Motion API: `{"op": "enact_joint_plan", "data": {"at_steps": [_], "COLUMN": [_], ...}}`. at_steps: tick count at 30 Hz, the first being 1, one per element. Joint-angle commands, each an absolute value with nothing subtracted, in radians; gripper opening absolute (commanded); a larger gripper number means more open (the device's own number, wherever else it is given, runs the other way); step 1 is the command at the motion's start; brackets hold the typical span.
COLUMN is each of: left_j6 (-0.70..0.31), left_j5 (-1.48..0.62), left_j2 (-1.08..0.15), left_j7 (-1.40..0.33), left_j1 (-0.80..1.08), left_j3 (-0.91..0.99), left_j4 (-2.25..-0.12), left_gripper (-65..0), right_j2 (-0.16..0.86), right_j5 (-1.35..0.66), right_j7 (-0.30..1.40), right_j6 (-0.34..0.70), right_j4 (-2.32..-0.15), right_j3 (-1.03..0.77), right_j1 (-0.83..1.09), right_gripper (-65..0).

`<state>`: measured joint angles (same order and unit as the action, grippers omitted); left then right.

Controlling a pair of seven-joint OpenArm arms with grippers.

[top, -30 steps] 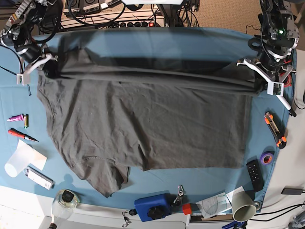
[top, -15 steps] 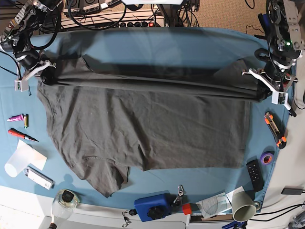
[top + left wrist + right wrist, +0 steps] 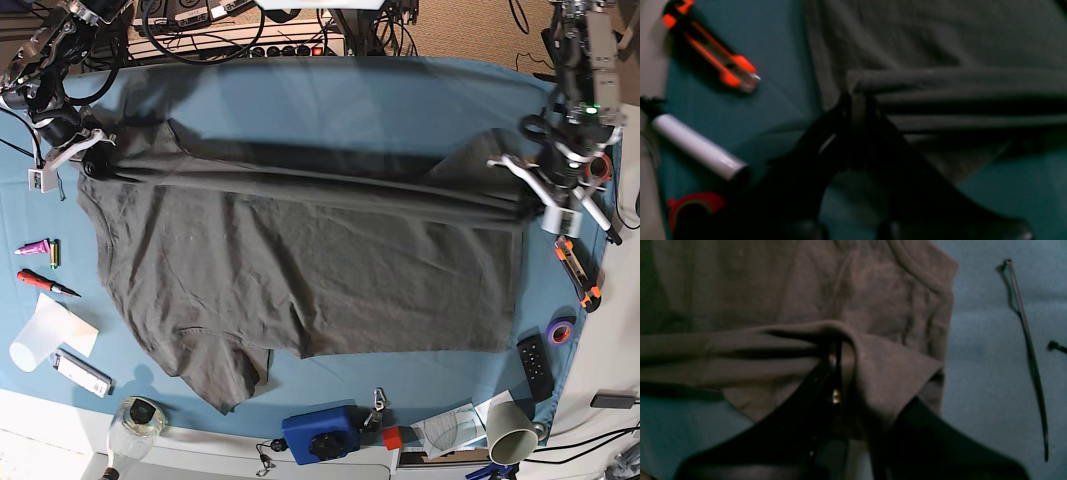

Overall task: Fold the T-shirt properly
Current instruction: 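Fold the shoulder edge over the shirt body toward the hem with both grippers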

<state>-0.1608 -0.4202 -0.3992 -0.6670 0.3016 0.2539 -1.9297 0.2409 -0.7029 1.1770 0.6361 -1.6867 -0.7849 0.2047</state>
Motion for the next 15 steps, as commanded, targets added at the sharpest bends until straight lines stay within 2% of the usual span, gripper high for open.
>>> {"op": "enact_joint_plan", "data": {"at_steps": [1,7,12,15], "left_j6": [-0.15,-0.073,-0.06,-0.06], "left_j5": [-0.384,-0.302,-0.276,-0.295], "left_j2": [-0.415,-0.416,-0.416,-0.416], "left_j7": [-0.627,-0.643,-0.742,-0.737], "left_j1": [0.284,0.243,0.256,0.267], "left_j3": [0.237,0.184,0.215,0.244], "left_j4": [-1.945,-1.945,-1.945,-1.945], "left_gripper": [-65.0,-65.0,-65.0,-65.0], "right_j2": [0.264,0.263,0.264,0.264], "right_j5": [-0.701,-0.682,-0.68,-0.68], "right_j7": [1.151,1.152,1.15,1.148], "right_j6": [0.631,0.631,0.631,0.631], "right_j4": [-1.7,-1.7,-1.7,-1.7], "right_j3": [-0.793,-0.793,-0.793,-0.793], "right_j1": [0.196,0.197,0.197,0.197], "right_gripper": [-65.0,-65.0,-65.0,-65.0]}}
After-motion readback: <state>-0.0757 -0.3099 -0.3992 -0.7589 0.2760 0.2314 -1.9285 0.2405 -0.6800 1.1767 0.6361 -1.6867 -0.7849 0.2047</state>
